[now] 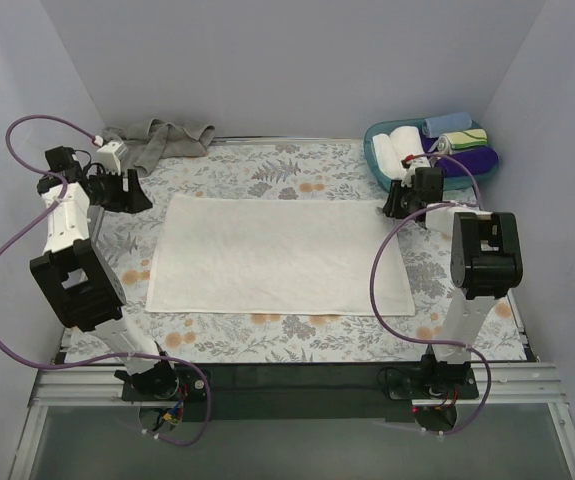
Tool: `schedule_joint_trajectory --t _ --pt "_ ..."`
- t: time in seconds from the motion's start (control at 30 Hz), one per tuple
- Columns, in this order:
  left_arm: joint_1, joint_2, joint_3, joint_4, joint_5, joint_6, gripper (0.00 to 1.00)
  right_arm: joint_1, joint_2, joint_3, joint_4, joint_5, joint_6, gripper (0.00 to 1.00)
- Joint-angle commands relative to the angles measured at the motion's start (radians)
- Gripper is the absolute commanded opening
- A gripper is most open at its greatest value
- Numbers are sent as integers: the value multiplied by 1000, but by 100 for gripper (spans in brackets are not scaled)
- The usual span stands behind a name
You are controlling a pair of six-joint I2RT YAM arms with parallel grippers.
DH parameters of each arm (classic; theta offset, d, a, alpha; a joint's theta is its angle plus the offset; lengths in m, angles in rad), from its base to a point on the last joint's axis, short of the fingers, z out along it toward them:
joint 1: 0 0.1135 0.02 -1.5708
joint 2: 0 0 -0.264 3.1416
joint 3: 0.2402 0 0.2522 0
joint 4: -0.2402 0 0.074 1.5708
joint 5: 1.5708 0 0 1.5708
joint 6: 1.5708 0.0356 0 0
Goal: Roll the towels
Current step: Flatten the towel
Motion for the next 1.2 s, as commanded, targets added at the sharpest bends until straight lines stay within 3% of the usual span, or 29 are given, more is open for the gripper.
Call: schedule_joint_trajectory --t 0.0,0.67,1.0,1.17 --pt "3 11 60 -10 -8 12 59 50 35 100 23 106 13 37" --pt "3 45 124 -33 -19 43 59 117 160 292 -152 321 11 38" --pt "3 72 167 -60 -26 41 59 122 213 343 -292 293 36 39" --pt "4 95 196 -79 -26 40 60 128 218 349 -304 307 39 33"
